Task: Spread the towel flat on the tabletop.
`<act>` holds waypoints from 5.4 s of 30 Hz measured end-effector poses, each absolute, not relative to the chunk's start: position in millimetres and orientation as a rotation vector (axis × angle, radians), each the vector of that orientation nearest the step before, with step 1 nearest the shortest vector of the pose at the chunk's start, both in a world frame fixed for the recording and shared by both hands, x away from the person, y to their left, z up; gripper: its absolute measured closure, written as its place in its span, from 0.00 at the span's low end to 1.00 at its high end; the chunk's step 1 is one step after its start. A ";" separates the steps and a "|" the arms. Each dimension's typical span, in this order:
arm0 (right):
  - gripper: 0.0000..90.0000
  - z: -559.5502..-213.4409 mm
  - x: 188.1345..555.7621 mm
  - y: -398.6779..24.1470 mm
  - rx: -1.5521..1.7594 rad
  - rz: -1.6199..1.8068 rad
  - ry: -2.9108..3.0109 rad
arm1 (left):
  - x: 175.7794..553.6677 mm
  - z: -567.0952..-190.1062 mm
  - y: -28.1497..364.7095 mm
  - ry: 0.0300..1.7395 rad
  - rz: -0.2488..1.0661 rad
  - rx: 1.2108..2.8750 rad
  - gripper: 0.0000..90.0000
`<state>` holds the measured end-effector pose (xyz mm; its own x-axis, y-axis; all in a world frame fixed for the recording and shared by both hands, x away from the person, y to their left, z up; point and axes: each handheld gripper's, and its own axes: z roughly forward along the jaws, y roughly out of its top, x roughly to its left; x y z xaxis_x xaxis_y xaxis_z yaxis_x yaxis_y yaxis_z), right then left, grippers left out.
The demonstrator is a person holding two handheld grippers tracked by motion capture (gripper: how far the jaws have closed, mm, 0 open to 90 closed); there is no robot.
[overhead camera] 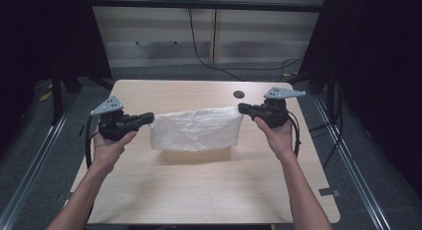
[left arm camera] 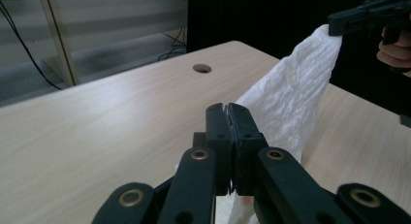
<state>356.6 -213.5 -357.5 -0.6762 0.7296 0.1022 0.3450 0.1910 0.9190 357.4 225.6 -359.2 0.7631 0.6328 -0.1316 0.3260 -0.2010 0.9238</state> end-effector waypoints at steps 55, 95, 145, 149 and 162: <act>0.97 -355.8 347.4 -248.2 1.086 1.495 2.068 | 363.5 -353.7 201.6 0.661 0.284 1.768 0.99; 0.91 -472.7 224.2 -227.6 1.178 1.404 2.357 | 258.7 -473.2 236.0 0.733 0.126 2.027 0.93; 0.75 -505.0 322.9 -190.4 1.180 1.180 2.476 | 337.2 -505.7 195.5 0.788 0.174 2.148 0.61; 0.75 -505.2 315.1 -196.5 1.173 1.178 2.476 | 334.4 -504.8 190.7 0.791 0.199 2.166 0.54; 0.74 -501.3 307.5 -198.4 1.173 1.120 2.492 | 332.1 -503.1 190.6 0.787 0.137 2.167 0.66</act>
<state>307.5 -198.4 -501.3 -0.6769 0.7196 0.1547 0.5936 0.4094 0.6929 332.1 190.6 -503.1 0.7998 0.5788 -0.1592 0.4913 -0.4788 0.7275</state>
